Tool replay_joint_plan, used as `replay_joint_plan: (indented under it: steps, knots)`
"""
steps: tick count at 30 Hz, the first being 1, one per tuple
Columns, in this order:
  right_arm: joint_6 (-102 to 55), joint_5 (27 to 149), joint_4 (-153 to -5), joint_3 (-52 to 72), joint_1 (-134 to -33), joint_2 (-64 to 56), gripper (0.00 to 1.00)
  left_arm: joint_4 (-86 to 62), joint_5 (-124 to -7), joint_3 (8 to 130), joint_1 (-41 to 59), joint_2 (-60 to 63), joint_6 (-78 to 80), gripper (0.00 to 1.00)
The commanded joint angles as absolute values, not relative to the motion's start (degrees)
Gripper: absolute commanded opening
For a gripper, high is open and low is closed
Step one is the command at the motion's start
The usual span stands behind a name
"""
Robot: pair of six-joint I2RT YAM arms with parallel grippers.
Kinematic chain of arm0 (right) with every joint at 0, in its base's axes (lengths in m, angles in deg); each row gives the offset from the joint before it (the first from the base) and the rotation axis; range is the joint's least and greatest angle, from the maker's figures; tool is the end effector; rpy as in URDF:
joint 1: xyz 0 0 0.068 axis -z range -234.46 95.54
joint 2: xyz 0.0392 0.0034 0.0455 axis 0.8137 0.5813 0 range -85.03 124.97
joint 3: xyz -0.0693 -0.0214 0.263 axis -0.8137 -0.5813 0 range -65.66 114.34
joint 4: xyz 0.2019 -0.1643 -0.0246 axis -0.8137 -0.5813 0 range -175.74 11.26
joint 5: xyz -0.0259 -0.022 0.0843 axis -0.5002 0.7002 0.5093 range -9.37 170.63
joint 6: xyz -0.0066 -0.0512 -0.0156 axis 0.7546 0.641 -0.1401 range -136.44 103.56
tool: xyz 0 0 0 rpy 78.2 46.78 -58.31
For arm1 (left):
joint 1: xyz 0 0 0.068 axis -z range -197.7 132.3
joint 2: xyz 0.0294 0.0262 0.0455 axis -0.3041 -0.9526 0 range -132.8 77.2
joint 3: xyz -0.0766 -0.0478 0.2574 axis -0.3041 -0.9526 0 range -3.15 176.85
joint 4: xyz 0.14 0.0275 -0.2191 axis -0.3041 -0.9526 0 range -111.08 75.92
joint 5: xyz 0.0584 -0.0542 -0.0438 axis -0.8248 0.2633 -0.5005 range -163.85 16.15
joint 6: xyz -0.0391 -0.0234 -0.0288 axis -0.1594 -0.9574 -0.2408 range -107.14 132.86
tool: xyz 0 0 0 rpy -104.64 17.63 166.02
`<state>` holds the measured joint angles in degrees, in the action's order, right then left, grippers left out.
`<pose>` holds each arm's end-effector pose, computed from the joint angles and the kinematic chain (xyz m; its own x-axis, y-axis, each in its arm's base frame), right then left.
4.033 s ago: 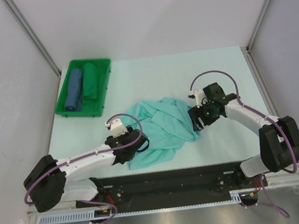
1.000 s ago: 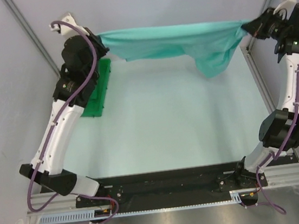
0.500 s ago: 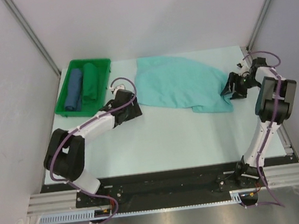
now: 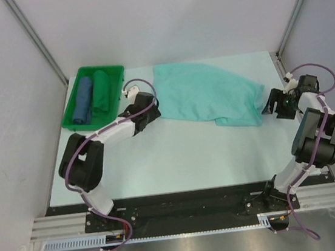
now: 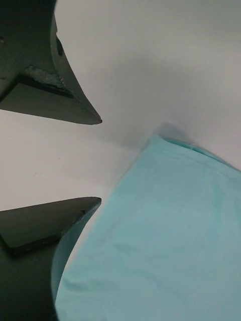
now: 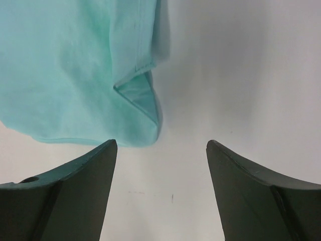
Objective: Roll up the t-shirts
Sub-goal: Flatten out the T-shirt at the center of the board.
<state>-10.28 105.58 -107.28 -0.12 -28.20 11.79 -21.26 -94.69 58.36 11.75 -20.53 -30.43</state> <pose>0.3164 -0.1393 0.2079 -0.7933 0.2830 -0.5390 0.1266 0.9427 0.3086 0.3254 -0.1693 0.2050 -0.5963 -0.3992 -0.6965 -0.2395 0.9165 -0.3203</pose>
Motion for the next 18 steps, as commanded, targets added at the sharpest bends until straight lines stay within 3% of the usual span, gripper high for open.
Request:
replay_joint_plan:
  steps: [1,7,18]
  knots:
    - [-8.4,107.3,-105.7,-4.0,-28.4,8.6,0.77,-20.8,-98.4,64.9,10.1,-25.8,-31.9,0.64]
    - [-6.9,112.0,-104.8,-6.4,-27.6,10.3,0.78,-22.0,-100.0,70.1,9.3,-31.9,-31.2,0.62]
    - [-9.7,106.0,-100.1,-8.2,-32.7,13.8,0.77,-26.2,-101.7,77.4,9.3,-39.0,-31.1,0.52]
